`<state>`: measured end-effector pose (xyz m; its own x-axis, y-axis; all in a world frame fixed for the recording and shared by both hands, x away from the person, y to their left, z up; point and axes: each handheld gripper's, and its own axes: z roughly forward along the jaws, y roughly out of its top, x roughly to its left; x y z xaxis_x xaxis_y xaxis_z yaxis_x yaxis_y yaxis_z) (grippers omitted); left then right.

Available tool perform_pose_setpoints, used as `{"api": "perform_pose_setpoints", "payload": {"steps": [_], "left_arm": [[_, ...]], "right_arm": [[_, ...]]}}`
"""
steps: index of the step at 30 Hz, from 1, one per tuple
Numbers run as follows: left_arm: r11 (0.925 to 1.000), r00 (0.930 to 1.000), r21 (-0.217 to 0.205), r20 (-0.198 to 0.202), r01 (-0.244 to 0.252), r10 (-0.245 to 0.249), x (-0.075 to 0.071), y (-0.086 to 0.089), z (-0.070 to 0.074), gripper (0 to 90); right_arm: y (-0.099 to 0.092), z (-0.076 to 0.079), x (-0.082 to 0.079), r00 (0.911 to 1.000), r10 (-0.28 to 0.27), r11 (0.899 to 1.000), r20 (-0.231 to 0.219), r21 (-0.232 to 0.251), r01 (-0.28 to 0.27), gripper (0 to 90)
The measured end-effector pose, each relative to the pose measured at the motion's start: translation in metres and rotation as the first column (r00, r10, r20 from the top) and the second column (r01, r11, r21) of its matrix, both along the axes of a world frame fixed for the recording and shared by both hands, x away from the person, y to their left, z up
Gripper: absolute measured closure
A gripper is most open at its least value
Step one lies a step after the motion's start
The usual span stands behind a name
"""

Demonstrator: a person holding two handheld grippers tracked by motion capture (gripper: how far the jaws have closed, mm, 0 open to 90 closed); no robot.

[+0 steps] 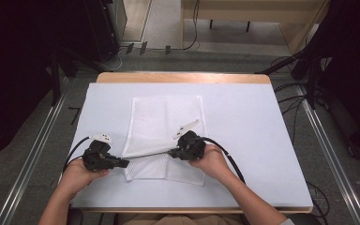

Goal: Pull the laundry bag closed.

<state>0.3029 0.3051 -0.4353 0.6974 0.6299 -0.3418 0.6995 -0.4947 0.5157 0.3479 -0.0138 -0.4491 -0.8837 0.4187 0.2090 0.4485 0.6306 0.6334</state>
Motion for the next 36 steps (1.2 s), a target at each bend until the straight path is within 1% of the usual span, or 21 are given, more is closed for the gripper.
{"api": "perform_pose_setpoints", "payload": {"steps": [5,7,13,22,25,27,36], "left_arm": [[1.0000,1.0000,-0.003,-0.003,-0.001,0.001,0.000,-0.001,0.000,87.9],[1.0000,1.0000,-0.004,-0.004,0.001,-0.001,0.000,0.000,0.000,87.9],[1.0000,1.0000,0.001,-0.005,0.002,-0.002,-0.001,-0.001,0.000,87.9],[1.0000,0.9999,0.001,-0.013,0.003,-0.003,-0.001,0.000,-0.001,87.8],[1.0000,0.9999,0.005,-0.012,0.002,-0.002,-0.001,-0.001,-0.001,87.8],[1.0000,0.9999,0.000,-0.014,0.009,-0.009,-0.001,-0.001,-0.001,87.8],[1.0000,0.9998,0.006,-0.017,0.006,-0.006,-0.001,-0.001,-0.001,87.8]], "right_arm": [[-0.006,0.002,0.001,1.0000,-0.007,1.000,0.006,-0.004,0.007,88.1],[-0.009,0.001,0.001,0.9999,-0.013,1.000,-0.004,-0.006,0.013,88.1],[-0.012,-0.001,0.000,1.0000,-0.008,1.000,-0.002,-0.021,0.008,88.1],[-0.021,-0.001,0.001,0.9996,-0.024,0.999,-0.011,-0.029,0.024,88.1],[-0.023,-0.001,0.001,0.9997,-0.023,0.999,-0.005,-0.029,0.022,88.1],[-0.024,-0.001,0.000,0.9997,-0.024,0.999,-0.008,-0.024,0.024,88.1],[-0.033,0.000,0.000,0.9994,-0.034,0.999,-0.005,-0.036,0.034,88.1]]}}
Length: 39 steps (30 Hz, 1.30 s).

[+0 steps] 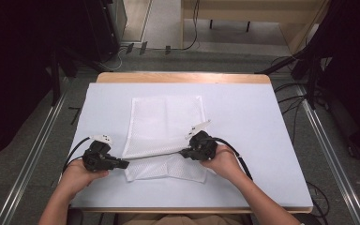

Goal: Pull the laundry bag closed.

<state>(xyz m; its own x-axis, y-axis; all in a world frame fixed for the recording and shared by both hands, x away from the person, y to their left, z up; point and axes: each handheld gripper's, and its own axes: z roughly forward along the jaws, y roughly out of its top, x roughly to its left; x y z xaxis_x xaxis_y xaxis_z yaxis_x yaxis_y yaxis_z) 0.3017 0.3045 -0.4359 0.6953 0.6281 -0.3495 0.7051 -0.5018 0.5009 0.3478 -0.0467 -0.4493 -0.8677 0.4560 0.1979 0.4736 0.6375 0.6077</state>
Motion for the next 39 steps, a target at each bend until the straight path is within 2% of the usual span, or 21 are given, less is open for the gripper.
{"api": "perform_pose_setpoints", "payload": {"steps": [39], "left_arm": [[1.0000,0.9999,-0.001,-0.009,0.006,-0.006,0.000,0.002,-0.001,87.7]], "right_arm": [[-0.035,0.001,-0.001,0.9989,-0.046,0.999,-0.013,-0.021,0.046,88.1]]}}
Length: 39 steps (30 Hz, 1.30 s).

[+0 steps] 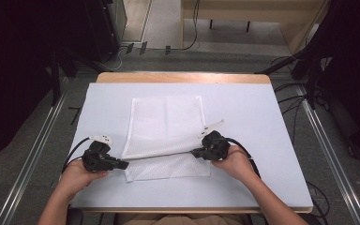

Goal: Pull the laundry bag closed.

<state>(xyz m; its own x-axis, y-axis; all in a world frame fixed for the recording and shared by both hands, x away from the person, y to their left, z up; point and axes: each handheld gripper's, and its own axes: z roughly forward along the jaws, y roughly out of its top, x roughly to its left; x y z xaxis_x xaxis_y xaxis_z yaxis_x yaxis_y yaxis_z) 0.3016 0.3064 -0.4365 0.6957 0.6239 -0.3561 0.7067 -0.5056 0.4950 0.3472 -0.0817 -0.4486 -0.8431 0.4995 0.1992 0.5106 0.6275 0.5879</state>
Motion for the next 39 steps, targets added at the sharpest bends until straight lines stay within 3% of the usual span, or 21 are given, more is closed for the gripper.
{"api": "perform_pose_setpoints", "payload": {"steps": [19,39], "left_arm": [[1.0000,1.0000,-0.004,0.004,0.005,-0.005,0.000,0.001,0.000,87.7],[1.0000,1.0000,-0.002,0.007,0.005,-0.005,0.000,0.001,-0.001,87.6]], "right_arm": [[-0.027,0.000,-0.001,0.9993,-0.031,1.000,-0.019,0.002,0.031,88.1],[-0.030,-0.001,-0.003,0.9999,-0.009,1.000,-0.015,-0.001,0.008,88.0]]}}
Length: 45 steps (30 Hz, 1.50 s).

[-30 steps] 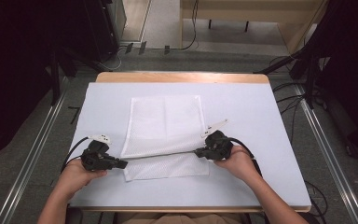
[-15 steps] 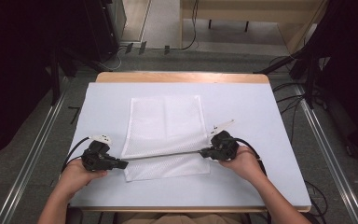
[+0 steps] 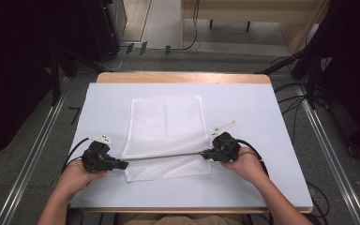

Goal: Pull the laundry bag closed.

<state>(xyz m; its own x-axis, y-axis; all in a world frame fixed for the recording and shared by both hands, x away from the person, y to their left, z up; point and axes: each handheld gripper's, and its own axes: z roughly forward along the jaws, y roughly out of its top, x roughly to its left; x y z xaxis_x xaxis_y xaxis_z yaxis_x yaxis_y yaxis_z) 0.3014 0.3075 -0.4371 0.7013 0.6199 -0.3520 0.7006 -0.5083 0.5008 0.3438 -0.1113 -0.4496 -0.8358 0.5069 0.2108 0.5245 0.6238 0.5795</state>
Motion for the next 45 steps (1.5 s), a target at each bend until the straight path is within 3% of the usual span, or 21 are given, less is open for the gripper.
{"api": "perform_pose_setpoints", "payload": {"steps": [6,9,15,20,24,28,30,31,35,45], "left_arm": [[0.9995,0.9994,0.002,0.008,-0.033,0.033,0.001,0.004,-0.001,78.5],[0.9987,0.9990,-0.023,0.009,-0.045,0.045,0.001,0.006,0.000,71.6],[0.9984,0.9981,-0.045,0.050,-0.035,0.037,0.000,0.004,0.002,57.6],[0.9950,0.9943,-0.066,0.071,-0.074,0.079,0.002,0.005,0.004,48.7],[0.9921,0.9856,-0.060,0.122,-0.110,0.117,0.003,0.008,0.005,41.2],[0.9853,0.9707,-0.077,0.175,-0.153,0.164,0.003,0.013,0.008,37.6],[0.9816,0.9658,-0.079,0.181,-0.174,0.185,0.003,0.015,0.008,37.1],[0.9799,0.9623,-0.075,0.188,-0.185,0.196,0.003,0.017,0.009,37.0],[0.9714,0.9518,-0.078,0.196,-0.224,0.236,0.005,0.020,0.010,36.9],[0.9611,0.9382,-0.075,0.209,-0.266,0.276,0.005,0.028,0.010,36.6]], "right_arm": [[0.001,0.000,0.000,0.9999,0.000,1.000,0.014,0.002,0.000,86.8],[-0.001,0.001,0.000,0.9999,-0.014,1.000,0.007,0.010,0.014,85.0],[-0.004,0.008,0.000,0.9989,-0.034,0.998,0.032,0.062,0.032,74.5],[-0.009,0.011,0.002,0.9964,-0.061,0.995,0.059,0.087,0.056,64.4],[-0.013,0.011,0.005,0.9896,-0.101,0.992,0.102,0.090,0.092,51.2],[-0.018,0.010,0.008,0.9803,-0.150,0.984,0.128,0.112,0.136,42.8],[-0.022,0.010,0.010,0.9764,-0.177,0.979,0.124,0.121,0.162,40.6],[-0.026,0.010,0.012,0.9701,-0.205,0.974,0.130,0.125,0.189,39.0],[-0.032,0.009,0.014,0.9619,-0.230,0.969,0.148,0.124,0.212,37.6],[-0.060,0.010,0.019,0.9369,-0.303,0.949,0.174,0.149,0.279,31.9]]}}
